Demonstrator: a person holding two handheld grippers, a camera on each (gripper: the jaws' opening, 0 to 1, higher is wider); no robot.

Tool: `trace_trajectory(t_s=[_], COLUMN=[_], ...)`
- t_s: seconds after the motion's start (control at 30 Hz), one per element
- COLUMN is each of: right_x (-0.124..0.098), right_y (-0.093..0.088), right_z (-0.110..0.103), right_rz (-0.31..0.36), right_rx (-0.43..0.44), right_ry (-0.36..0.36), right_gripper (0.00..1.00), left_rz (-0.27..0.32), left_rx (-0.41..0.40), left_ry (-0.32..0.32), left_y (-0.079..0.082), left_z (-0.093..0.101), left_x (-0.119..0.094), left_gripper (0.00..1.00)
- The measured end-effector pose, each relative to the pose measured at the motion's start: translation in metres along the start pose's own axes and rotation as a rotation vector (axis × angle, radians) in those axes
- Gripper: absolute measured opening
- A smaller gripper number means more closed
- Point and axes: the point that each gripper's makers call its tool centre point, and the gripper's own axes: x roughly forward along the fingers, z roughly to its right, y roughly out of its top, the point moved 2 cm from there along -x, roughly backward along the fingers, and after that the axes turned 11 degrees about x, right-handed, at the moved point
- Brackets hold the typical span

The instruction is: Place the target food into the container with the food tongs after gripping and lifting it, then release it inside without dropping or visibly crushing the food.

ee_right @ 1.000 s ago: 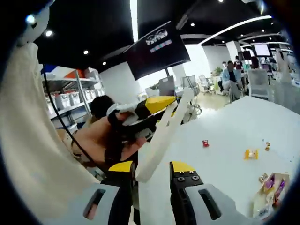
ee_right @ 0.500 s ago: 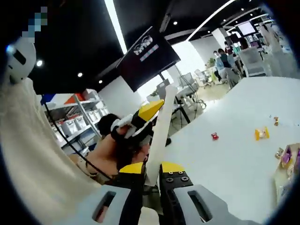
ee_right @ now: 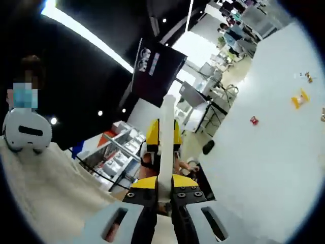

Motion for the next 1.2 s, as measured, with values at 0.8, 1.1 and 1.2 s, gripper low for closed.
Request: trace_trajectory(t_s=[0.8, 1.1, 1.2], right_x=[0.004, 0.011, 0.012], right_y=[-0.012, -0.015, -0.016], right_z=[-0.047, -0.059, -0.061], right_rz=[-0.069, -0.104, -0.110], right_rx=[0.374, 0.411, 0.410], right_ry=[0.366, 0.422, 0.422], right_gripper=[0.08, 0.08, 0.08], left_rz=[0.111, 0.102, 0.095], left_rx=[-0.030, -0.055, -0.052], left_ry=[-0.310, -0.427, -0.436], left_y=[0.015, 0.015, 0.013], left_z=[0.044, 0.064, 0.067], left_x=[0.010, 0.009, 0.009], left_gripper=[0.05, 0.07, 0.06])
